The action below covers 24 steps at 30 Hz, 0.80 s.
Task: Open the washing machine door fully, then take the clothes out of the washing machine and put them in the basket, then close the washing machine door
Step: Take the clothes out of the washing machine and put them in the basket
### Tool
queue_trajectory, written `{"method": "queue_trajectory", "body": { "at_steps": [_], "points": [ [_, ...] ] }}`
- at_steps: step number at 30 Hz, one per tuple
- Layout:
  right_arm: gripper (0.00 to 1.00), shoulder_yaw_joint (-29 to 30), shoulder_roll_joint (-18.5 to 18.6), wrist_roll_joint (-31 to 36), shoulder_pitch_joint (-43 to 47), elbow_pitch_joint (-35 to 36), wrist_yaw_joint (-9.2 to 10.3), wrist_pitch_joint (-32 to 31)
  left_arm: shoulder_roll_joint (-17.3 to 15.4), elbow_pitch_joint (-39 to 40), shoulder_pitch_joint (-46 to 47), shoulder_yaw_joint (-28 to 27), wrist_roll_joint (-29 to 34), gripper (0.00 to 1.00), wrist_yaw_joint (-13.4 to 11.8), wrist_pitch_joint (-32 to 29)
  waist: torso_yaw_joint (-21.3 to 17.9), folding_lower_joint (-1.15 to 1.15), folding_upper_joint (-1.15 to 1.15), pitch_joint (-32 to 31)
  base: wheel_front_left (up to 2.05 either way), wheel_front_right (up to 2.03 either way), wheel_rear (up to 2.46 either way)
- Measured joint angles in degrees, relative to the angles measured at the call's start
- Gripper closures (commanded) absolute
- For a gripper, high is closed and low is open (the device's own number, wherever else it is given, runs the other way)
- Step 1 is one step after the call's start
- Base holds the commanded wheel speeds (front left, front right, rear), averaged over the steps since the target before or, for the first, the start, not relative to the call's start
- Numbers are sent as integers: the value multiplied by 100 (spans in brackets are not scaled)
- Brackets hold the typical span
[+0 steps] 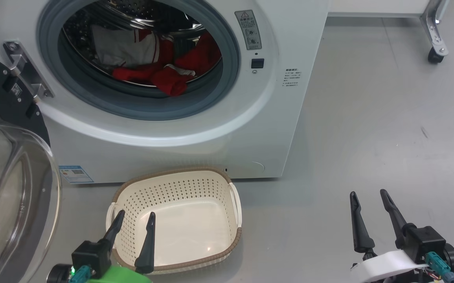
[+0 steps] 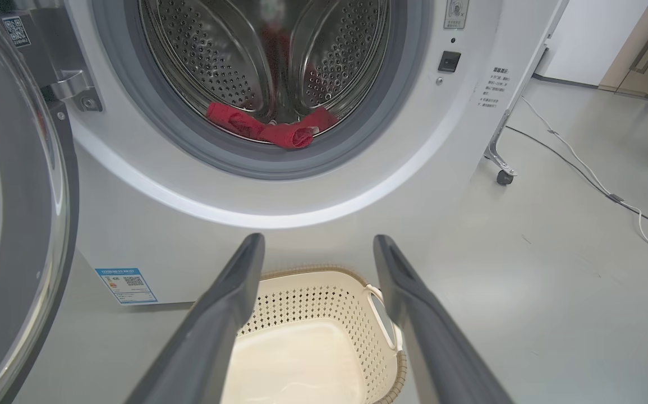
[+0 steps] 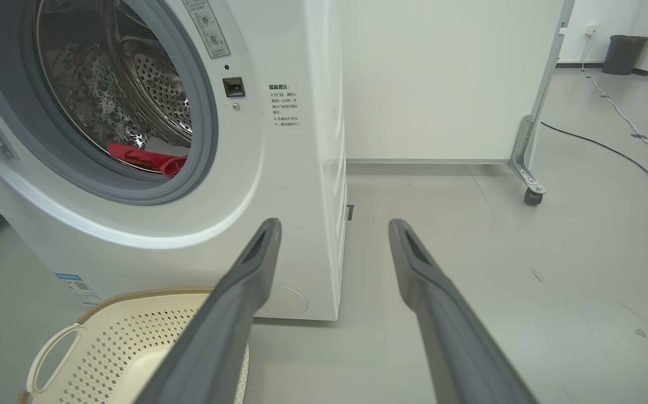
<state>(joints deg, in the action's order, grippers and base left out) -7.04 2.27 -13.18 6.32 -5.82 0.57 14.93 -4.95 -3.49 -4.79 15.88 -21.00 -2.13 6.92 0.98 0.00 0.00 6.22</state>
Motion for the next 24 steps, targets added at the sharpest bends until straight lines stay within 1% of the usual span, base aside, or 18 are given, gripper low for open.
{"method": "queue_trajectory", "body": {
  "at_steps": [3,12,14,21,24],
  "points": [
    [0,-23,1,27,-23,55,-48,0,24,-71,200,54,-11,0,44,-31,3,0,0,148,0,0,0],
    [0,-91,2,131,-346,256,-49,0,82,-452,1009,68,-120,0,94,-272,-41,0,0,740,0,0,0],
    [0,-112,4,133,-422,282,-51,0,96,-559,1239,59,-183,0,138,-339,-62,0,0,890,0,0,0],
    [0,-264,8,114,-713,357,-48,0,129,-948,1999,-68,-390,0,145,-876,-172,0,0,1431,0,0,0],
    [0,-325,10,79,-848,374,-46,0,116,-1101,2371,-127,-520,0,197,-1146,-240,0,0,1667,0,0,0]
  ]
}}
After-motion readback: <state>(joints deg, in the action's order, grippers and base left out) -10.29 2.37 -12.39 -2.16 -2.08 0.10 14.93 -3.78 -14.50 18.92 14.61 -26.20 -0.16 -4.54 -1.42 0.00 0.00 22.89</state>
